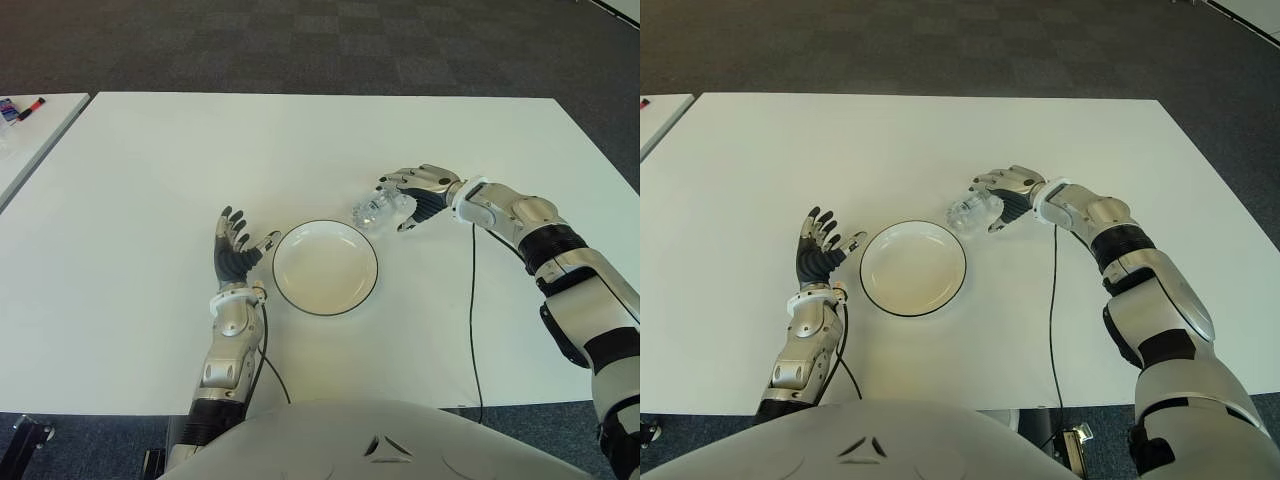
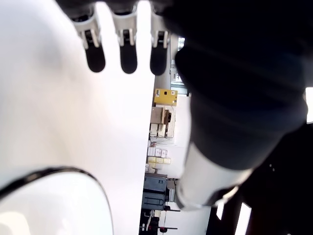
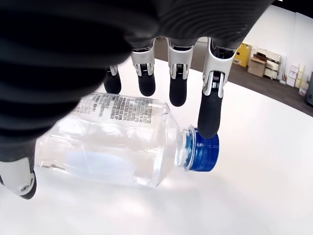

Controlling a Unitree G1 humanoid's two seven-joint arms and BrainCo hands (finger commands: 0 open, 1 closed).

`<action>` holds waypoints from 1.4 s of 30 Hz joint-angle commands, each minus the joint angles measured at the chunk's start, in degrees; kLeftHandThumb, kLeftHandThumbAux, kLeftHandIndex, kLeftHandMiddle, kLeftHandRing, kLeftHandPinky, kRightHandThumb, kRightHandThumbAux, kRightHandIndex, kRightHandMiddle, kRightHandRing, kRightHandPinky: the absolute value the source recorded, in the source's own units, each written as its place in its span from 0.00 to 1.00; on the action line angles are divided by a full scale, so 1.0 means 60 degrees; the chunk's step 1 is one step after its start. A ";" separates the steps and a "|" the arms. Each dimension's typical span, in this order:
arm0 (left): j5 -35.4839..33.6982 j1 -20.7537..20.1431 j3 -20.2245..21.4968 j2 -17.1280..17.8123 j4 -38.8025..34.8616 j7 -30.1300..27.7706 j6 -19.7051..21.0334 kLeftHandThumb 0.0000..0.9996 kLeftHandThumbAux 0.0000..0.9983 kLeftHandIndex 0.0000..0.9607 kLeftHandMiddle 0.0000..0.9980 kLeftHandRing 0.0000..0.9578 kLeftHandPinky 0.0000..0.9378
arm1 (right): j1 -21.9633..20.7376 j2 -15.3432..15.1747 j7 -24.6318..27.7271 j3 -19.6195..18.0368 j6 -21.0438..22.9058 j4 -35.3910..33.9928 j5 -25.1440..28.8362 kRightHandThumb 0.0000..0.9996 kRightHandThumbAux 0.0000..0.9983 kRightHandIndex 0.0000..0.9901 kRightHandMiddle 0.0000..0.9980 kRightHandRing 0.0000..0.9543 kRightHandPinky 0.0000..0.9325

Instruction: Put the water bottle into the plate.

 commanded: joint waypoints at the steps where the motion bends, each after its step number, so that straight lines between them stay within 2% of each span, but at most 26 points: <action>1: 0.0010 -0.0051 0.0005 -0.0644 0.0074 -0.0064 0.0005 0.00 0.96 0.07 0.15 0.14 0.17 | -0.0189 -0.0020 0.0029 0.0090 -0.0136 0.0221 -0.0054 0.85 0.50 0.00 0.00 0.11 0.50; 13: 0.0068 -0.0064 -0.0005 -0.0632 0.0114 -0.0038 -0.0024 0.00 0.96 0.08 0.15 0.14 0.17 | -0.0259 0.0010 -0.0080 0.0135 -0.0266 0.0488 -0.0074 0.84 0.51 0.00 0.00 0.11 0.52; 26: 0.0013 -0.0090 -0.0019 -0.0698 0.0124 -0.0036 -0.0012 0.00 0.96 0.09 0.16 0.15 0.19 | -0.0418 0.0036 -0.0423 0.0476 -0.0423 0.0783 -0.0352 0.83 0.52 0.00 0.00 0.10 0.53; 36: 0.0103 -0.0122 -0.0050 -0.0714 0.0127 0.0056 0.0147 0.00 0.96 0.08 0.15 0.14 0.18 | -0.0588 0.0207 -0.0973 0.0854 -0.0408 0.1197 -0.0627 0.81 0.52 0.00 0.00 0.06 0.41; 42: 0.0124 -0.0113 -0.0068 -0.0735 0.0140 0.0066 0.0094 0.00 0.95 0.08 0.15 0.15 0.18 | -0.0740 0.0414 -0.1248 0.1076 -0.0305 0.1566 -0.0784 0.79 0.52 0.00 0.00 0.06 0.39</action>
